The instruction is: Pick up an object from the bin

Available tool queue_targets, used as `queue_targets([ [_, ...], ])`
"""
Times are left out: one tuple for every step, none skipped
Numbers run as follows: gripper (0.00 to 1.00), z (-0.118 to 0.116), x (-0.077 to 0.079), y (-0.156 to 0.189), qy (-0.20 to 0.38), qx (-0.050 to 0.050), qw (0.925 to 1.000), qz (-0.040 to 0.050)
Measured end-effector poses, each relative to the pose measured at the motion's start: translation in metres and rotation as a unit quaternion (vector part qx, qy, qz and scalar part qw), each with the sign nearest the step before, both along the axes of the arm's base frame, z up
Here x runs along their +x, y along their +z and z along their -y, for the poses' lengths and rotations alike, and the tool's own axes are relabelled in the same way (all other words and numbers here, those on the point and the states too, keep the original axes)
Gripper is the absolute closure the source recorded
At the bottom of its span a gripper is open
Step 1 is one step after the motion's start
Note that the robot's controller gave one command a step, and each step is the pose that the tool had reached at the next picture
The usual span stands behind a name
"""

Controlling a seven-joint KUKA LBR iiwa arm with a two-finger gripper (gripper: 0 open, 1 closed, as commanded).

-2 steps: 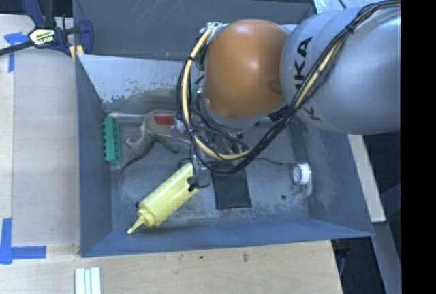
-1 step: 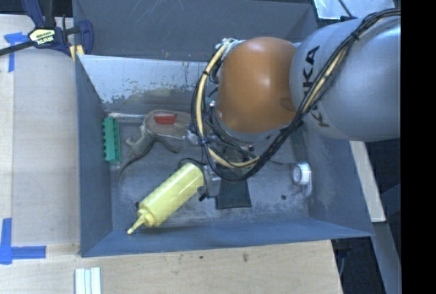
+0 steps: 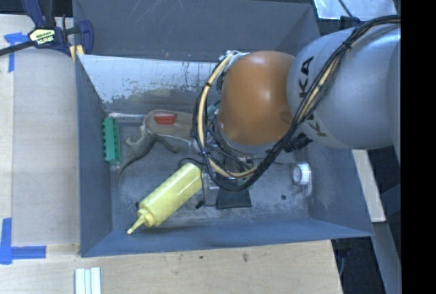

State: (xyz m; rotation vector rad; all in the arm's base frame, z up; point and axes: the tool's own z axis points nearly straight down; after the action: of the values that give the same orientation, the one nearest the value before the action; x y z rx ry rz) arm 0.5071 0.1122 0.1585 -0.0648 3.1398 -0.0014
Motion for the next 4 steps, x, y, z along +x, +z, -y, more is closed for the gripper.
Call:
queue_targets([
  [0.00, -0.033, -0.002, -0.001, -0.010, 0.001, 1.0000, 0.0009],
  [0.00, -0.040, -0.011, -0.022, 0.091, 0.001, 0.9959, 0.0006],
  [1.00, -0.093, -0.005, -0.089, 0.055, -0.002, 0.9985, -0.0016],
  [1.00, -0.093, -0.005, -0.089, 0.055, -0.002, 0.9985, -0.0017],
])
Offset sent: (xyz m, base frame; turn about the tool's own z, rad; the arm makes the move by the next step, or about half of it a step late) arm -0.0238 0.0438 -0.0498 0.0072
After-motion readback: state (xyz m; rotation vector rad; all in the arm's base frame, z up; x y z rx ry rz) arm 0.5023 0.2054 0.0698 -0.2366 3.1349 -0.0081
